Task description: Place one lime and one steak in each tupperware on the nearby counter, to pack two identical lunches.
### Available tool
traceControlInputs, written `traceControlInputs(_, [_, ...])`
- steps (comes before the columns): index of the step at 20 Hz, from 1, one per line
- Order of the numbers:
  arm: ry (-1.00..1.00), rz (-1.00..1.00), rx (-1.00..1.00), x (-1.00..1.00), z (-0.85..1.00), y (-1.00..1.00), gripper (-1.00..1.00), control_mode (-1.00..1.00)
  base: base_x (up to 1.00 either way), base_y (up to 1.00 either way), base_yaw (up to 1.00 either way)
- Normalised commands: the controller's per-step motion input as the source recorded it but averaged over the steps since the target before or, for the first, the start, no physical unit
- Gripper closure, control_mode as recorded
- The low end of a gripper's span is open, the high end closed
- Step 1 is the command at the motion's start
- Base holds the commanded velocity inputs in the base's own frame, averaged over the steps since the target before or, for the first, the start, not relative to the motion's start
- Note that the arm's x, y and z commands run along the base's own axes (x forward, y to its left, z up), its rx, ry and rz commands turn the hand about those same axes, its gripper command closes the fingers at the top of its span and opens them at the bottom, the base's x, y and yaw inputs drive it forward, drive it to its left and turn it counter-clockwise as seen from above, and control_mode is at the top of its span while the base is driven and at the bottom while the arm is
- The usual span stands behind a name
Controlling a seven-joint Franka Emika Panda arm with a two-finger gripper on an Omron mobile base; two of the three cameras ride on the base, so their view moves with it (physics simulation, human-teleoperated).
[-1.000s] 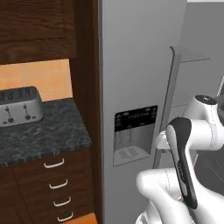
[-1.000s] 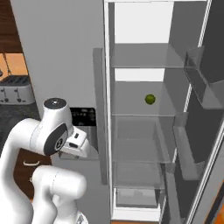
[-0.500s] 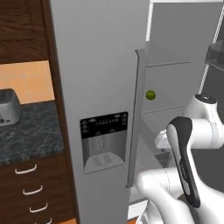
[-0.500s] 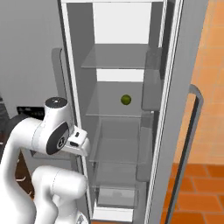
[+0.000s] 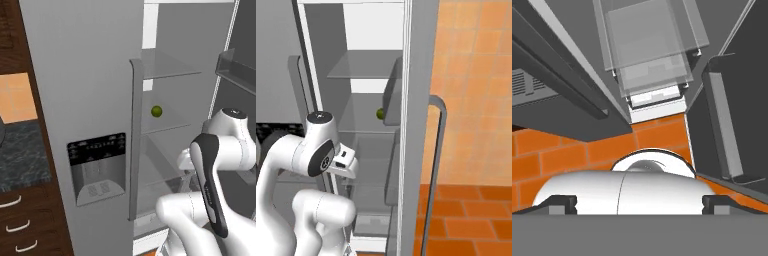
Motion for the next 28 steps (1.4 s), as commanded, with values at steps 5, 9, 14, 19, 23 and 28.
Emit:
traceControlInputs(5, [0.0,0.0,0.0,0.0,0.0,0.0,-1.0,1.0,0.59,0.0,0.0])
traceControlInputs(9, [0.0,0.0,0.0,0.0,0.0,0.0,-1.0,1.0,0.22,-0.33,0.0])
traceControlInputs(14, [0.0,0.0,0.0,0.0,0.0,0.0,-1.0,1.0,0.0,-0.32,0.0])
traceControlInputs(19, [0.0,0.0,0.0,0.0,0.0,0.0,-1.0,1.0,0.0,-0.11,0.0])
traceControlInputs(23, [0.0,0.0,0.0,0.0,0.0,0.0,-1.0,1.0,0.0,0.0,0.0])
traceControlInputs(28, [-0.03,0.0,0.0,0.0,0.06,0.0,-1.0,-1.0,0.0,0.0,0.0])
